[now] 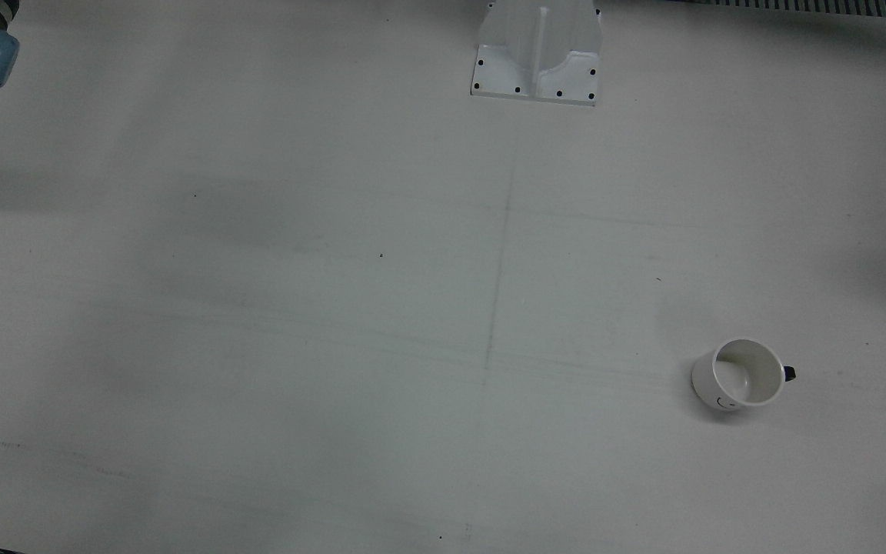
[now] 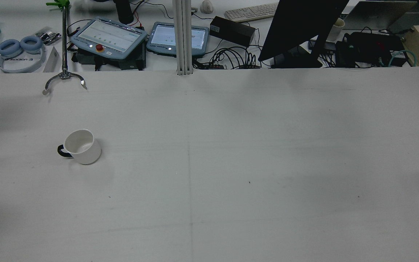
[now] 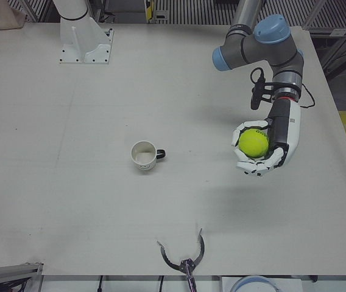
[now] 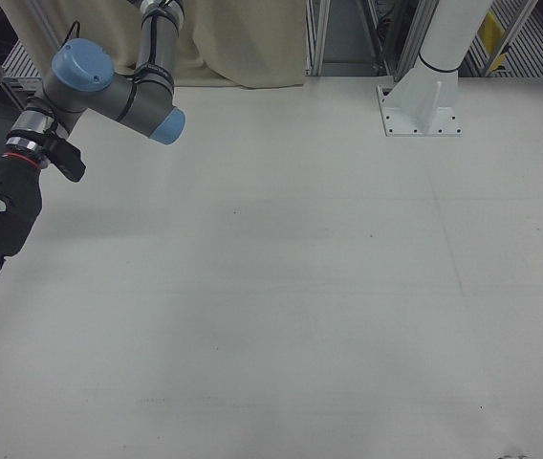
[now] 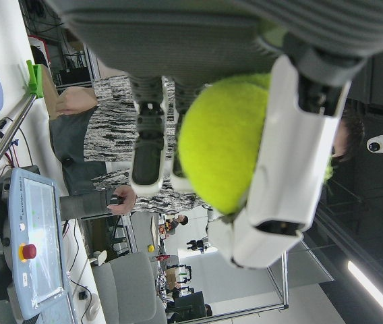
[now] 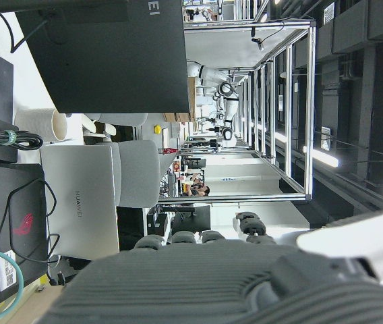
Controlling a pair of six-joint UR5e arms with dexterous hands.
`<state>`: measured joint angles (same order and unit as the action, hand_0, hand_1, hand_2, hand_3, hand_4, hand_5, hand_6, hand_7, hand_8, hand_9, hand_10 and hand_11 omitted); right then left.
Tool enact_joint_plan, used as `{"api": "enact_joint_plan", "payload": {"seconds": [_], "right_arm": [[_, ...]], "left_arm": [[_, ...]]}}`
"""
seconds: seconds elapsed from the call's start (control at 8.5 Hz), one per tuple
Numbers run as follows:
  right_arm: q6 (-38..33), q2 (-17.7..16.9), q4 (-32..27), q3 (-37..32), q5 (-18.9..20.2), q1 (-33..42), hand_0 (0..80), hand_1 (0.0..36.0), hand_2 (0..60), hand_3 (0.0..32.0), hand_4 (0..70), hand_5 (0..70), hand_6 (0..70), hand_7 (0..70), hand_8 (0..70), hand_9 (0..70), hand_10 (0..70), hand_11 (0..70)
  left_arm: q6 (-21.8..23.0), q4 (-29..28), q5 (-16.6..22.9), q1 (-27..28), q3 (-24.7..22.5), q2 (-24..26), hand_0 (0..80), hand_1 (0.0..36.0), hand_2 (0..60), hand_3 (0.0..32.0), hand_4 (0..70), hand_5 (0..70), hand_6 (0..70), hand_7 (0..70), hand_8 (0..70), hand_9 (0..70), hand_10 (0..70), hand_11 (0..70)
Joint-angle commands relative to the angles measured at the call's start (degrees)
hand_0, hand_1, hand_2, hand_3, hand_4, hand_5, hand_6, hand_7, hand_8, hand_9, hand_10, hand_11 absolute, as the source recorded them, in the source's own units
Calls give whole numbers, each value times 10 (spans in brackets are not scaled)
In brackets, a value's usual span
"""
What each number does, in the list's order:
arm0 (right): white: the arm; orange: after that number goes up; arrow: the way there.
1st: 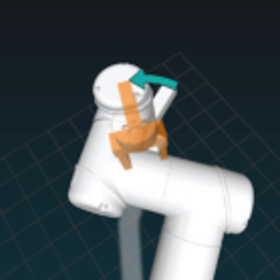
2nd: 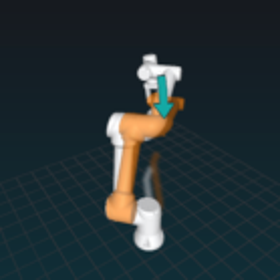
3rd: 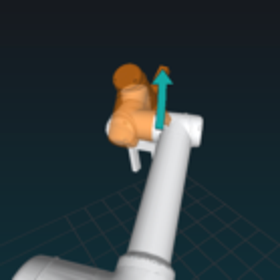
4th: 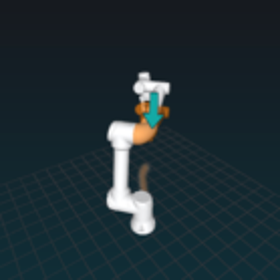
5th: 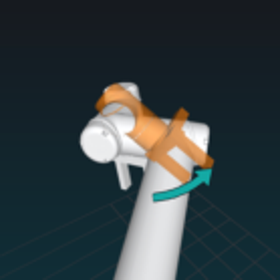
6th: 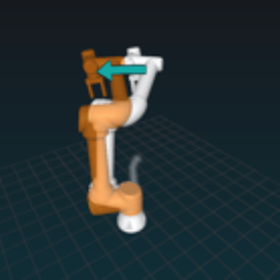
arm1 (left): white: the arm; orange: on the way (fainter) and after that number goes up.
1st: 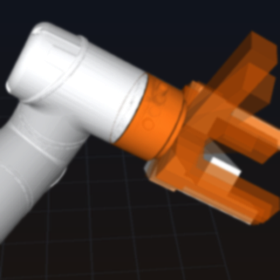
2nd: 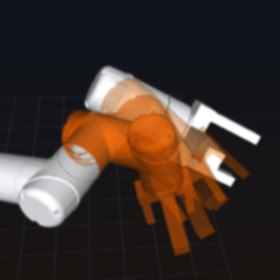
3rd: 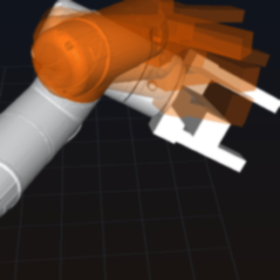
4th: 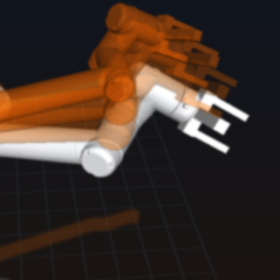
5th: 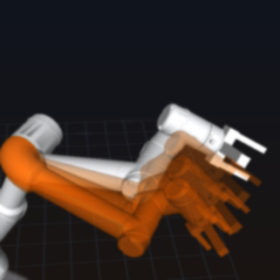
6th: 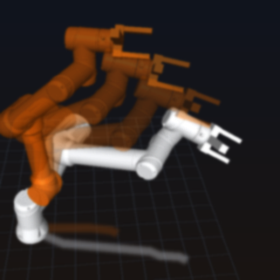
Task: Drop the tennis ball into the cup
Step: 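Carry the tennis ball in the left hand toward the white mug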
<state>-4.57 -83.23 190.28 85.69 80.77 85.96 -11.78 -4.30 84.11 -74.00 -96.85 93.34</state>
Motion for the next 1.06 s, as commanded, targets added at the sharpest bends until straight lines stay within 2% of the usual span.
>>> {"api": "enact_joint_plan", "payload": {"seconds": [0.0, 0.24, 0.47, 0.71, 0.94], "right_arm": [[0, 0, 0, -1, 0, 0, 0, 0, 0, 0, 0, 0, 0, 0, 0, 0, 0, 0], [-1, 0, 0, -1, 0, 0, 0, 0, 0, 0, 0, 0, 0, 0, 0, 0, 0, 0], [-1, 0, 0, -2, 0, 0, 0, 0, 0, 0, 0, 0, 0, 0, 0, 0, 0, 0], [-2, 0, 0, -2, 0, 0, 0, 0, 0, 0, 0, 0, 0, 0, 0, 0, 0, 0], [-2, 0, 0, -2, 0, 0, 0, 0, 0, 0, 0, 0, 0, 0, 0, 0, 0, 0]], "left_arm": [[1, -1, -1, 0, -2, -2, 800, 360, 442, 0, 346, 331, 700, 700, 479, 609, 362, 541], [-3, -4, 0, 18, -13, -1, 800, 360, 432, 0, 337, 323, 700, 700, 476, 606, 360, 538], [-5, 2, -6, 102, -36, 0, 800, 360, 421, 0, 332, 311, 700, 700, 475, 604, 361, 540], [-15, 15, -11, 172, -36, 25, 800, 360, 445, 0, 339, 322, 700, 700, 477, 609, 365, 542], [-25, 23, -45, 231, -33, 44, 800, 360, 430, 0, 311, 313, 700, 700, 475, 605, 368, 547]]}}
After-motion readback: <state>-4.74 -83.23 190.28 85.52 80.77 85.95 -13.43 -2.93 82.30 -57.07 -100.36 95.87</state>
